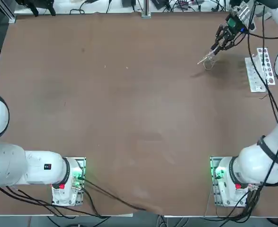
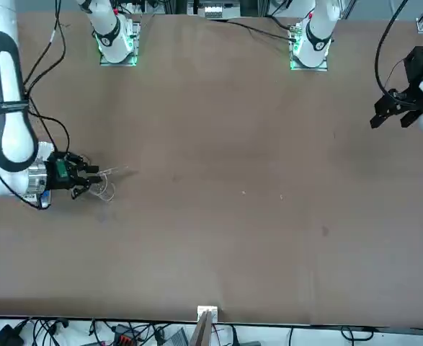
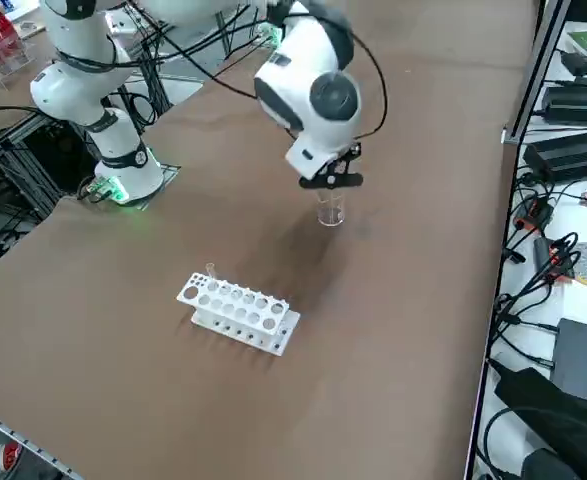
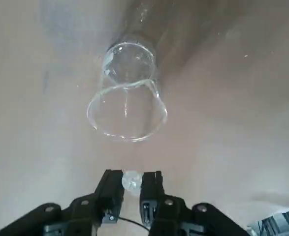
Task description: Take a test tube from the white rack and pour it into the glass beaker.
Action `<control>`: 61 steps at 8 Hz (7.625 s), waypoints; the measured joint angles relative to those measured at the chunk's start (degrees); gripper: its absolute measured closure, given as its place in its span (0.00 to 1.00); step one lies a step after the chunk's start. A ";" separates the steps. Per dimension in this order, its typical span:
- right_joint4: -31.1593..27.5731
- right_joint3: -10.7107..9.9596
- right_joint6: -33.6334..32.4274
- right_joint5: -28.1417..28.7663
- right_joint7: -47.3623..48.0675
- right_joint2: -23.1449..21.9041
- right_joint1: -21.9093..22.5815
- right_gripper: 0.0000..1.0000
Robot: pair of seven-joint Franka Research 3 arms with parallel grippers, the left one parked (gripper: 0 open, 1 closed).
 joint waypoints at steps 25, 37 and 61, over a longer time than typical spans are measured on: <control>-9.46 0.13 -3.27 27.79 -17.94 4.23 -9.05 0.79; -9.56 0.12 -4.51 29.52 -20.24 5.51 -10.03 0.79; 13.91 0.43 2.20 -65.86 25.82 -1.46 -2.54 0.78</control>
